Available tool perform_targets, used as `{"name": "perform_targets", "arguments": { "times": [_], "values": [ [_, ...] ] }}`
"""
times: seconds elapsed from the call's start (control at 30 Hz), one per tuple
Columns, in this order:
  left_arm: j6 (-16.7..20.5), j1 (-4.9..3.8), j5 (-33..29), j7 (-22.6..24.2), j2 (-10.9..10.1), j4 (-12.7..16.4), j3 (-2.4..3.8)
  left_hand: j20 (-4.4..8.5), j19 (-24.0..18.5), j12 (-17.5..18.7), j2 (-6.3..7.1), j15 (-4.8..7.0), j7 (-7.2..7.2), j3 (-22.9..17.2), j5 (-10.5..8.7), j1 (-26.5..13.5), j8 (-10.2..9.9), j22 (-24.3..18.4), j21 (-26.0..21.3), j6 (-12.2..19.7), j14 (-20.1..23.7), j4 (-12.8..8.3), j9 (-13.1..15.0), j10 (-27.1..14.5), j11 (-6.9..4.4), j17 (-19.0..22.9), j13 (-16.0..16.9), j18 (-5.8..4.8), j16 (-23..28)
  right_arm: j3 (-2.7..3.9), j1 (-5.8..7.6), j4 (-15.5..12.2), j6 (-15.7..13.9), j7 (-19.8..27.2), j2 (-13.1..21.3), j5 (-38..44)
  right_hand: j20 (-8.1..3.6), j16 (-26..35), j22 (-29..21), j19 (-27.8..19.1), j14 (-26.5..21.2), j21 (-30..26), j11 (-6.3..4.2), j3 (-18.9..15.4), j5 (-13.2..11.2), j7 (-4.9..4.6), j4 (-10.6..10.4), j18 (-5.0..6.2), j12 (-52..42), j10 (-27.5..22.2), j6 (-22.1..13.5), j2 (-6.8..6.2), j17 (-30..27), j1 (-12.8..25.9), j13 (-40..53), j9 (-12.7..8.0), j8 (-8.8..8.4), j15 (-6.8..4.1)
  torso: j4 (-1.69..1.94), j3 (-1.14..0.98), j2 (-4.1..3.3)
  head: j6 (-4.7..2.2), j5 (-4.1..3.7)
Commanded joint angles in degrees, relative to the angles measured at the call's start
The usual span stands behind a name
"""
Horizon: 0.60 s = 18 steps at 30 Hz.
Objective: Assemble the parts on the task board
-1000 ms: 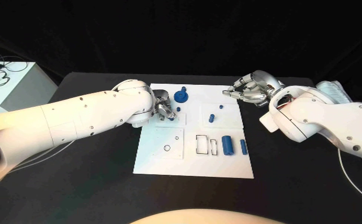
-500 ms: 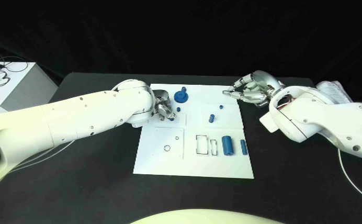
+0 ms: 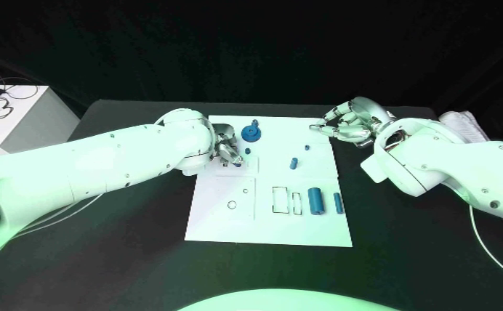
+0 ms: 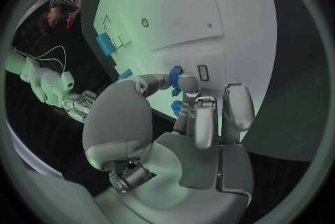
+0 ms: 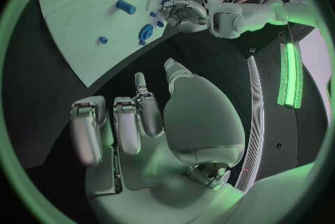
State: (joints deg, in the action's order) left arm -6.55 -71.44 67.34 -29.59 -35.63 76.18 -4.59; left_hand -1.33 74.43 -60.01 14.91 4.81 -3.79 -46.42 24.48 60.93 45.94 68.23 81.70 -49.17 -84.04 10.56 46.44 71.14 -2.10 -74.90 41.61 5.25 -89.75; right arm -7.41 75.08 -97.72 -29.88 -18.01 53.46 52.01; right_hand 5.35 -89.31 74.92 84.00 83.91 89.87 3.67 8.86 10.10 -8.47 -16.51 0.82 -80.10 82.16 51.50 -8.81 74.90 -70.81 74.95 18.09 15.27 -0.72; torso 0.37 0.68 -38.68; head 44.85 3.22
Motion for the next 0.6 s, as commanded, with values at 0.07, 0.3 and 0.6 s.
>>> {"name": "perform_targets", "arguments": {
  "times": [0.07, 0.3, 0.6],
  "values": [
    [-4.02, 0.6, 0.43, -1.0, -0.12, -0.09, -0.5, -0.1, 0.43, 0.23, -0.47, 0.44, 2.1, -9.98, 0.42, 0.29, 0.13, 0.08, 0.26, -2.56, -5.96, -10.29, 6.46, 0.29, -0.28, -15.1, 0.01, -0.49, -0.25, 0.0, -0.04, 0.05, 0.68, 0.71, 0.0, 0.13, 0.2, 0.31, 14.92, 5.88, 5.54, -0.11, 0.15, -0.28, -0.1, -0.04, -0.04, -0.76, 0.24, -0.35, -0.29, 0.19, 13.07, 0.58, 6.74, -0.02, 0.01, 0.35, 0.03, 0.04, 0.03, 0.15, 0.1],
    [-4.05, 0.6, 0.17, -1.01, 0.12, -0.27, -0.49, -0.09, 0.44, -0.01, -0.55, 0.45, 2.19, -9.66, 0.45, -0.15, 0.07, 0.1, 0.25, -2.99, -5.96, -10.0, 6.4, 0.89, -0.32, -15.1, 0.26, -0.51, -0.25, 0.0, -0.04, 0.19, 0.67, 0.72, -0.04, 0.13, 0.2, 0.33, 14.89, 5.87, 5.54, -0.14, 0.15, -0.36, -0.1, -0.04, -0.02, -0.75, 0.24, -0.35, -0.31, 0.22, 13.03, 0.58, 6.72, -0.03, 0.01, 0.35, 0.0, 0.01, 0.0, 0.24, 0.12],
    [-4.23, 0.58, -0.46, -1.02, 0.73, -0.87, -0.49, -0.11, 0.47, -0.29, -1.92, 0.66, 2.71, -7.23, -0.54, -1.25, -0.11, 0.12, 0.05, -4.1, -5.96, -8.82, 6.36, 2.2, -0.67, -15.1, 0.32, -0.54, -0.25, 0.0, -0.07, 0.35, 0.67, 0.72, 0.04, 0.13, 0.2, 0.27, 14.96, 5.92, 5.57, -0.04, 0.15, -0.39, -0.1, -0.04, -0.01, -0.78, 0.17, -0.29, -0.31, 0.25, 13.16, 0.57, 6.77, -0.03, 0.02, 0.35, -0.02, -0.03, -0.01, 0.51, 0.11]
  ]
}}
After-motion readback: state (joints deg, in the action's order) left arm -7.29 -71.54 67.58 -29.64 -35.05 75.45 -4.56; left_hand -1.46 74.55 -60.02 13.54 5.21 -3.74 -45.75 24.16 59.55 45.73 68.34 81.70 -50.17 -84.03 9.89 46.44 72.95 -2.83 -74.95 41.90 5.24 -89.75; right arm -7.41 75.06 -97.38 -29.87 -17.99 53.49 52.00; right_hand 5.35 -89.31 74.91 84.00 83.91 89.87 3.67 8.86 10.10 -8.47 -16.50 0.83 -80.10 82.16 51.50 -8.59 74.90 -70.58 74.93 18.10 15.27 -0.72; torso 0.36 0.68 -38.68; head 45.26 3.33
